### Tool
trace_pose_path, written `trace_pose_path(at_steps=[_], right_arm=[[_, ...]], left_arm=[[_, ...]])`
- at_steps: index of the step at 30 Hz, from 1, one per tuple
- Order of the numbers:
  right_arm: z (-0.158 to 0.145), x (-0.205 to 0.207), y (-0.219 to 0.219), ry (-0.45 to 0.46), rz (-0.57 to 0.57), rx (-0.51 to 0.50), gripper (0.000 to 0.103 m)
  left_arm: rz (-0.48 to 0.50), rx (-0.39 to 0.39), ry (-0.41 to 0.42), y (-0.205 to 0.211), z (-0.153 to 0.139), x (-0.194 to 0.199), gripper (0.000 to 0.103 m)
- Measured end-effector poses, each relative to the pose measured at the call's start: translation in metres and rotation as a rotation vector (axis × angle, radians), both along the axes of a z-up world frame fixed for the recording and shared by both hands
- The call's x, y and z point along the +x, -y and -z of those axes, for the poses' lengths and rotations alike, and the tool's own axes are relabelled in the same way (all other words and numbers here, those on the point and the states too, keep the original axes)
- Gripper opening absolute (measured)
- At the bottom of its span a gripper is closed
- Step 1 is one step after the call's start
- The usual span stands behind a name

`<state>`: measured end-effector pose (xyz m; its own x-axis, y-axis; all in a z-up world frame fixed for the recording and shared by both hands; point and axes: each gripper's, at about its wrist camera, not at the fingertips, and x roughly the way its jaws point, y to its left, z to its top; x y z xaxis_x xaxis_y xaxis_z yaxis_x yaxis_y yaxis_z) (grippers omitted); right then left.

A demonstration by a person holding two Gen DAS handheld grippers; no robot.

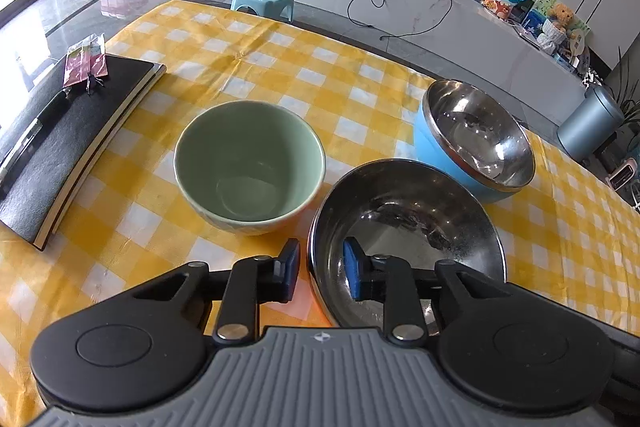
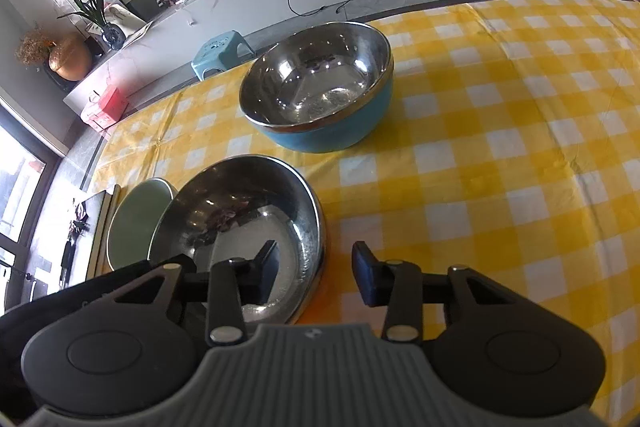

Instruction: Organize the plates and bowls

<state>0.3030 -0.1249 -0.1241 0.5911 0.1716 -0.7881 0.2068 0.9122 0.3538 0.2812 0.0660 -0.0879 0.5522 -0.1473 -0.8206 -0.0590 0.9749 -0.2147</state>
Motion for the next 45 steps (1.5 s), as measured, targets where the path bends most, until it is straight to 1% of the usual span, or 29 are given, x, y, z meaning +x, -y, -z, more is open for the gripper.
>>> trace_pose_path(at_steps=[1, 3, 4, 5, 6, 7, 8, 9, 13, 17, 24, 28, 35, 41, 45], right_arm=[[0.002, 0.001, 0.000, -0.003, 0.000, -0.001, 0.033], [0.004, 0.001, 0.001, -0.008, 0.000, 0.005, 0.024], [0.005, 0.001, 0.001, -0.011, 0.001, 0.007, 0.023], [0.006, 0.001, 0.001, -0.012, 0.005, 0.006, 0.020], [0.006, 0.000, 0.001, -0.011, 0.008, 0.001, 0.016], [0.006, 0.000, 0.000, -0.008, 0.007, -0.001, 0.015], [0.006, 0.000, 0.000, -0.006, 0.006, 0.003, 0.014], [0.006, 0.000, 0.000, -0.008, 0.009, 0.001, 0.013], [0.002, -0.002, 0.000, -0.016, 0.014, -0.007, 0.013], [-0.009, -0.012, 0.006, 0.008, 0.014, 0.001, 0.013], [-0.032, -0.055, 0.033, 0.032, 0.055, 0.070, 0.012], [-0.043, -0.086, 0.056, 0.028, 0.102, 0.096, 0.011], [-0.050, -0.146, 0.103, 0.029, 0.193, 0.127, 0.011], [-0.041, -0.188, 0.138, 0.012, 0.259, 0.146, 0.011], [-0.032, -0.205, 0.152, -0.007, 0.277, 0.140, 0.012]], left_arm=[[0.000, -0.002, -0.001, 0.000, 0.001, 0.001, 0.026], [0.001, 0.001, 0.001, 0.001, 0.002, 0.001, 0.022], [0.002, 0.007, 0.004, 0.002, 0.002, 0.001, 0.020], [0.003, 0.012, 0.007, 0.002, 0.002, 0.001, 0.015], [0.003, 0.017, 0.009, 0.003, 0.002, 0.001, 0.013], [0.003, 0.021, 0.010, 0.004, 0.002, 0.001, 0.013], [0.002, 0.024, 0.010, 0.003, 0.002, 0.001, 0.009], [0.000, 0.024, 0.010, 0.003, 0.002, 0.000, 0.007], [0.002, 0.024, 0.014, 0.005, -0.004, -0.004, 0.008], [0.010, 0.024, 0.042, 0.008, -0.017, -0.017, 0.008], [0.035, -0.001, 0.081, 0.027, -0.051, -0.055, 0.009], [0.064, -0.026, 0.090, 0.046, -0.060, -0.079, 0.010], [0.127, -0.083, 0.051, 0.079, -0.053, -0.117, 0.010], [0.183, -0.111, 0.008, 0.106, -0.037, -0.144, 0.010], [0.186, -0.116, -0.027, 0.113, -0.022, -0.156, 0.010]])
